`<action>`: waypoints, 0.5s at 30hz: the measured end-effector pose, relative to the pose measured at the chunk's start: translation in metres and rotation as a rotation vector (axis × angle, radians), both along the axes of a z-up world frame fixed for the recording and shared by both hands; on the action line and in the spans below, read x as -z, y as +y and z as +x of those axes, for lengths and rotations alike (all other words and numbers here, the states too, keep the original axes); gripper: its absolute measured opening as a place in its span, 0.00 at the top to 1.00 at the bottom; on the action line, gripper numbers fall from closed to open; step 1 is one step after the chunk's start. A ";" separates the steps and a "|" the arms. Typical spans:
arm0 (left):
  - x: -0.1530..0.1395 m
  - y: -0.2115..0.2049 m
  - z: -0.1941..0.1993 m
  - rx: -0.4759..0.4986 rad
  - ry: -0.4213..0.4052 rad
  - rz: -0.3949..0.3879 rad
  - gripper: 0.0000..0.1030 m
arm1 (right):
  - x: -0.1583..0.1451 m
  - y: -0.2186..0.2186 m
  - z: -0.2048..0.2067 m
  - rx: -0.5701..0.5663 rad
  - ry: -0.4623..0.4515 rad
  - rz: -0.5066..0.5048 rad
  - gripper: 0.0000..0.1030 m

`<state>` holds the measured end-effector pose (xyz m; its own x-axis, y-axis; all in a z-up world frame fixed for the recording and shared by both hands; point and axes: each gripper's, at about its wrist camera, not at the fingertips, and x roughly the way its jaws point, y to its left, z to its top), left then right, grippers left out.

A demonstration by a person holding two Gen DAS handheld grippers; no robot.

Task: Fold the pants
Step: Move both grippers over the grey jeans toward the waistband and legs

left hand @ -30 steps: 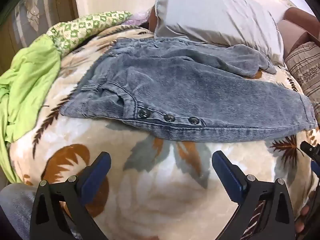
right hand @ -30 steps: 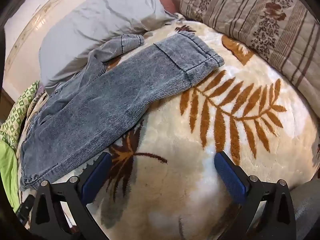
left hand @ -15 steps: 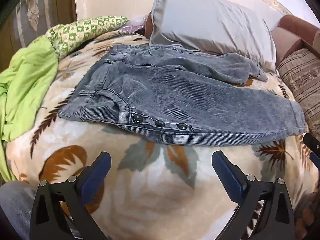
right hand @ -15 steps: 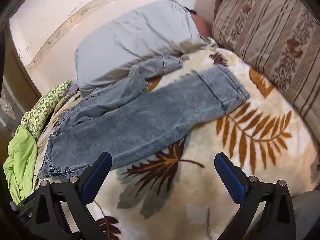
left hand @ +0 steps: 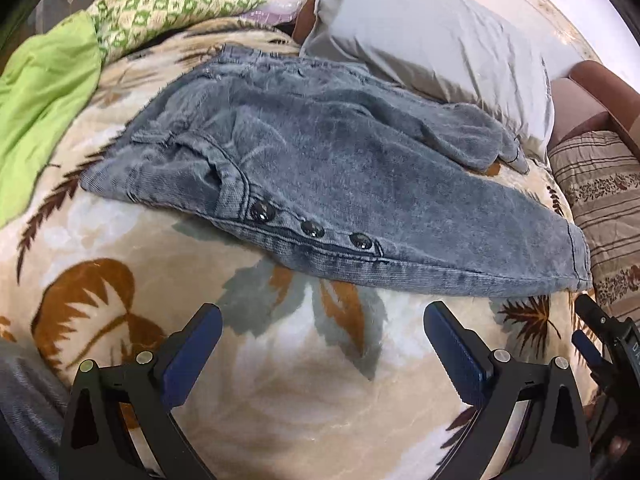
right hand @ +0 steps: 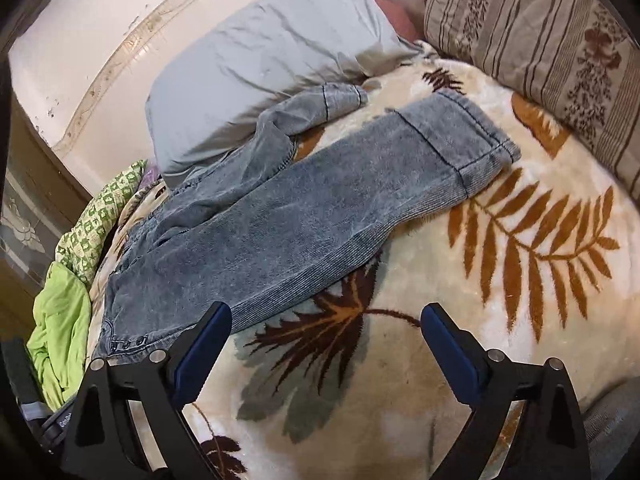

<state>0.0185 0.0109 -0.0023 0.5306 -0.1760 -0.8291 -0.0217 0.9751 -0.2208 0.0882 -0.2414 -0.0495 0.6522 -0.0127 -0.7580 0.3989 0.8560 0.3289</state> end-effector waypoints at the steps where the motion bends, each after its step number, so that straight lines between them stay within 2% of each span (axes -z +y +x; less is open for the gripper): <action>1: 0.003 -0.001 0.001 -0.003 0.006 -0.003 0.02 | 0.001 0.000 0.002 -0.003 0.005 0.000 0.07; 10: 0.014 -0.009 0.010 -0.013 0.018 -0.024 0.02 | 0.002 0.001 0.008 -0.022 -0.001 -0.031 0.07; 15: 0.017 -0.009 0.009 -0.019 0.019 -0.029 0.03 | 0.004 -0.003 0.010 -0.016 0.002 -0.015 0.07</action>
<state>0.0280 0.0016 -0.0189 0.5185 -0.1898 -0.8337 -0.0450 0.9676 -0.2483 0.0979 -0.2445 -0.0530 0.6512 -0.0134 -0.7588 0.3856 0.8670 0.3157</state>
